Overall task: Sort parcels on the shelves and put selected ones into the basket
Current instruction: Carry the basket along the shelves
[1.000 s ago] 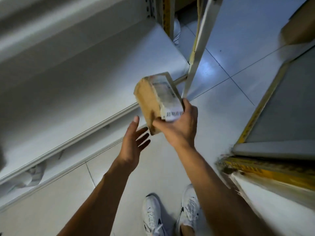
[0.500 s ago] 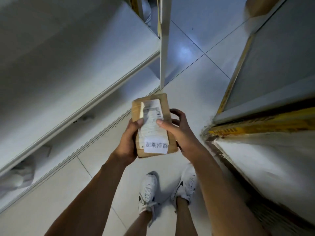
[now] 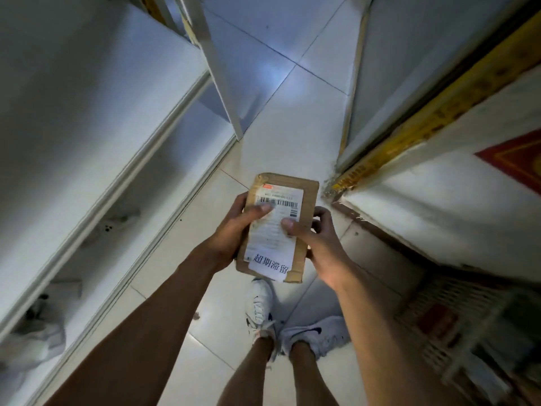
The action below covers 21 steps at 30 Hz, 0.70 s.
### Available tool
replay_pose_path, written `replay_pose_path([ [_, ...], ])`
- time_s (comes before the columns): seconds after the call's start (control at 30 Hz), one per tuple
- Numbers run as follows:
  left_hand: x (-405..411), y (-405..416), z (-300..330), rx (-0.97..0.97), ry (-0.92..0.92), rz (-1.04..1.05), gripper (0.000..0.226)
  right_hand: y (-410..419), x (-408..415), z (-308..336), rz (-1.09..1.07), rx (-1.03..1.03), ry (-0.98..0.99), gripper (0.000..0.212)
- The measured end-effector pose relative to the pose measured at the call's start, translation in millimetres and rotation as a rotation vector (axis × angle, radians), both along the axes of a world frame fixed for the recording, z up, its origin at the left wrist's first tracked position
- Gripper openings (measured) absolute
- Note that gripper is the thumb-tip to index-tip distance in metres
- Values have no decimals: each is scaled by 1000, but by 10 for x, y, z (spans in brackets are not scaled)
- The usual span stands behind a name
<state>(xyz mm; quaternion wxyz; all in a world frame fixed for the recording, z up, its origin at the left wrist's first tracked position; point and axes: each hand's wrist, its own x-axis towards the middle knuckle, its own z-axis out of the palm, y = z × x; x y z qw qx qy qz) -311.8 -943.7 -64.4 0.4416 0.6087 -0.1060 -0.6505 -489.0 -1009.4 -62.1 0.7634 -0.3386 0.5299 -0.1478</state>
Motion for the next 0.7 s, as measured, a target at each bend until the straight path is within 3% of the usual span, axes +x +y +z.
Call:
replay_pose_path([
  [0.07,-231,-40,-55,20,19,-52,84,78,-261,-48,-41,16,19,71],
  [0.23,-950,-189,-100,47,44,-217,95,231,-957,-194,-180,25,74,92],
  [0.33,-1371,-279,-77,71,74,-294,90,263,-1375,-149,-197,6,78,91],
  [0.37,-1512,-298,-78,80,81,-333,92,272,-1527,-120,-190,-10,68,84],
  [0.47,-1941,-369,-107,91,110,-472,99,301,-1986,30,-210,-102,-10,22],
  [0.6,-2528,-437,-85,139,158,-573,87,521,-2575,-19,-317,-133,-81,30],
  [0.7,-2973,-501,-116,129,151,-690,36,670,-2949,-131,-451,-111,-70,46],
])
